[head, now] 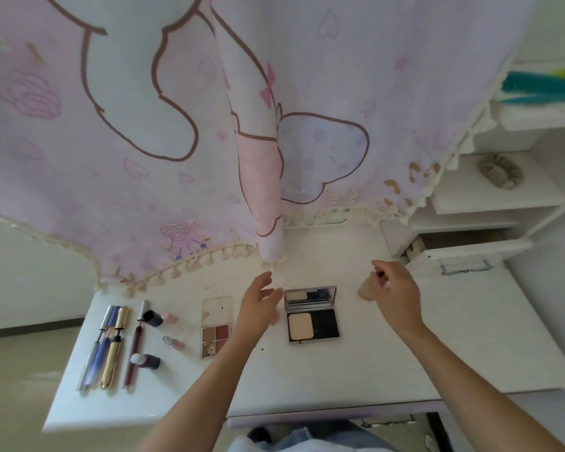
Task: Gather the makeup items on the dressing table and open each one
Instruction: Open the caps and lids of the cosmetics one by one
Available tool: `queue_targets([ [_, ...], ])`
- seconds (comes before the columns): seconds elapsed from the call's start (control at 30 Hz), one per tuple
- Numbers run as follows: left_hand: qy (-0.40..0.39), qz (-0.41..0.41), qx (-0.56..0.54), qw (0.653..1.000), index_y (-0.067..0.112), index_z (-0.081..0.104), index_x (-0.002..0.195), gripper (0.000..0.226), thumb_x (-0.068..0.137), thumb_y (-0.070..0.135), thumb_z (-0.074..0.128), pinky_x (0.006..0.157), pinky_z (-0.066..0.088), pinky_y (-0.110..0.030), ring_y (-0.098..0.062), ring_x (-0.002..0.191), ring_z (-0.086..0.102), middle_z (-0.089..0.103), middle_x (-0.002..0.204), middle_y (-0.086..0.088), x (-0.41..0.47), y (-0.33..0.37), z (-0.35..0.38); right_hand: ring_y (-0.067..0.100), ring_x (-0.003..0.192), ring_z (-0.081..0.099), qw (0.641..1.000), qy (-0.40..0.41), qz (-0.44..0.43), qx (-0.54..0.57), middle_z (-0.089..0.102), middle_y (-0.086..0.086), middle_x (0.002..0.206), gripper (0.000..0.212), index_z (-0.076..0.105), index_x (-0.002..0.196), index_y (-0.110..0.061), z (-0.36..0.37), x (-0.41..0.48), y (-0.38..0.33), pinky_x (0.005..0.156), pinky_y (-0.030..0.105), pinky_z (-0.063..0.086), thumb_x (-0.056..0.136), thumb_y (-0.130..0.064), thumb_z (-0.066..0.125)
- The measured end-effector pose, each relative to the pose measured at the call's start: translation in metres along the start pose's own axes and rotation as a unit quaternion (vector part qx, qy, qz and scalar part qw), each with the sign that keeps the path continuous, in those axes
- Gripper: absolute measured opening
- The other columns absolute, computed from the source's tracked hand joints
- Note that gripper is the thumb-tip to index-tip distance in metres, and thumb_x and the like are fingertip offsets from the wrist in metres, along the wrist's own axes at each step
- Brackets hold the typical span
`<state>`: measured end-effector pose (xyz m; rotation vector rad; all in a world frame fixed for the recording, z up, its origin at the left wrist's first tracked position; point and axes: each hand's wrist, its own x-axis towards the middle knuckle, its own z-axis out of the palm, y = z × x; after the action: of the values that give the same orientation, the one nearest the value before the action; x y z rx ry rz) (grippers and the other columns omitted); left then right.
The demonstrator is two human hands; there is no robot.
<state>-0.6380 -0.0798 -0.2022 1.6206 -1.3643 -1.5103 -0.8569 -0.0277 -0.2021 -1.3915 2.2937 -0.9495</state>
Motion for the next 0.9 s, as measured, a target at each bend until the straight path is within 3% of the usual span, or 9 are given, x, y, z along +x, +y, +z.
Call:
queue_targets([
  [0.07,0.005,0.024,0.013,1.0,0.013,0.04,0.135,0.044,0.092,0.012,0.05,0.086,0.035,-0.025,-0.011,0.106,0.047,0.046,0.138,-0.004,0.001,0.005,-0.001,0.032,0.102,0.056,0.999,0.009,0.011,-0.045,0.056,0.017,0.116,0.03,0.059,0.117,-0.002,-0.008,0.01,0.005,0.077,0.026,0.039,0.088,-0.009,0.055],
  [0.2,0.016,0.042,0.014,0.999,0.013,0.043,0.133,0.041,0.092,0.012,0.05,0.086,0.037,-0.024,-0.013,0.104,0.05,0.048,0.135,-0.003,-0.001,0.01,0.0,0.032,0.107,0.052,0.985,-0.097,0.047,-0.137,0.048,0.018,0.121,0.035,0.053,0.123,-0.006,-0.006,0.022,0.012,0.086,0.035,0.045,0.091,-0.022,0.052],
  [0.4,0.046,0.042,0.021,0.998,0.009,0.045,0.132,0.04,0.092,0.01,0.049,0.086,0.037,-0.025,-0.015,0.104,0.051,0.049,0.134,-0.005,-0.003,0.013,-0.008,0.026,0.08,0.056,0.958,-0.171,0.042,-0.228,0.06,0.015,0.098,0.025,0.044,0.113,-0.008,-0.001,0.021,0.018,0.058,0.03,0.039,0.093,-0.022,0.045],
  [0.53,0.049,0.054,0.027,0.997,0.009,0.047,0.13,0.038,0.091,0.009,0.049,0.085,0.038,-0.025,-0.014,0.101,0.051,0.051,0.132,-0.006,-0.005,0.015,-0.007,0.025,0.076,0.051,0.963,-0.169,0.126,-0.165,0.057,0.012,0.089,0.02,0.041,0.091,-0.01,-0.008,0.022,0.015,0.063,0.029,0.039,0.091,-0.028,0.049],
  [0.63,0.038,0.079,0.045,0.995,0.011,0.05,0.126,0.036,0.09,0.01,0.052,0.083,0.038,-0.023,-0.012,0.099,0.052,0.053,0.129,-0.004,-0.008,0.019,-0.006,0.024,0.076,0.051,0.973,-0.128,0.117,-0.154,0.06,0.011,0.091,0.024,0.045,0.089,-0.011,-0.02,0.019,0.001,0.06,0.029,0.039,0.089,-0.033,0.052],
  [0.73,-0.019,0.12,0.094,0.988,0.016,0.048,0.127,0.041,0.088,0.015,0.058,0.085,0.037,-0.02,-0.009,0.103,0.049,0.051,0.13,0.001,-0.012,0.027,-0.003,0.023,0.07,0.053,0.99,-0.085,0.05,-0.097,0.057,0.006,0.076,0.025,0.048,0.082,-0.011,-0.039,0.01,-0.03,0.052,0.028,0.034,0.085,-0.033,0.059],
  [0.83,-0.146,0.146,0.131,0.97,0.026,0.041,0.133,0.059,0.08,0.026,0.068,0.092,0.035,-0.019,-0.006,0.113,0.043,0.044,0.131,0.009,-0.023,0.039,0.002,0.017,0.066,0.051,0.996,-0.085,-0.024,0.011,0.056,0.003,0.07,0.021,0.057,0.08,-0.007,-0.055,0.0,-0.068,0.059,0.029,0.038,0.079,-0.025,0.067],
  [0.9,-0.213,0.161,0.11,0.957,0.032,0.041,0.129,0.063,0.076,0.023,0.074,0.089,0.039,-0.013,-0.003,0.11,0.047,0.048,0.127,0.01,-0.033,0.05,0.005,0.013,0.063,0.048,0.989,-0.105,-0.07,0.079,0.057,0.003,0.07,0.016,0.06,0.078,-0.005,-0.061,-0.008,-0.091,0.061,0.025,0.04,0.076,-0.018,0.07],
])
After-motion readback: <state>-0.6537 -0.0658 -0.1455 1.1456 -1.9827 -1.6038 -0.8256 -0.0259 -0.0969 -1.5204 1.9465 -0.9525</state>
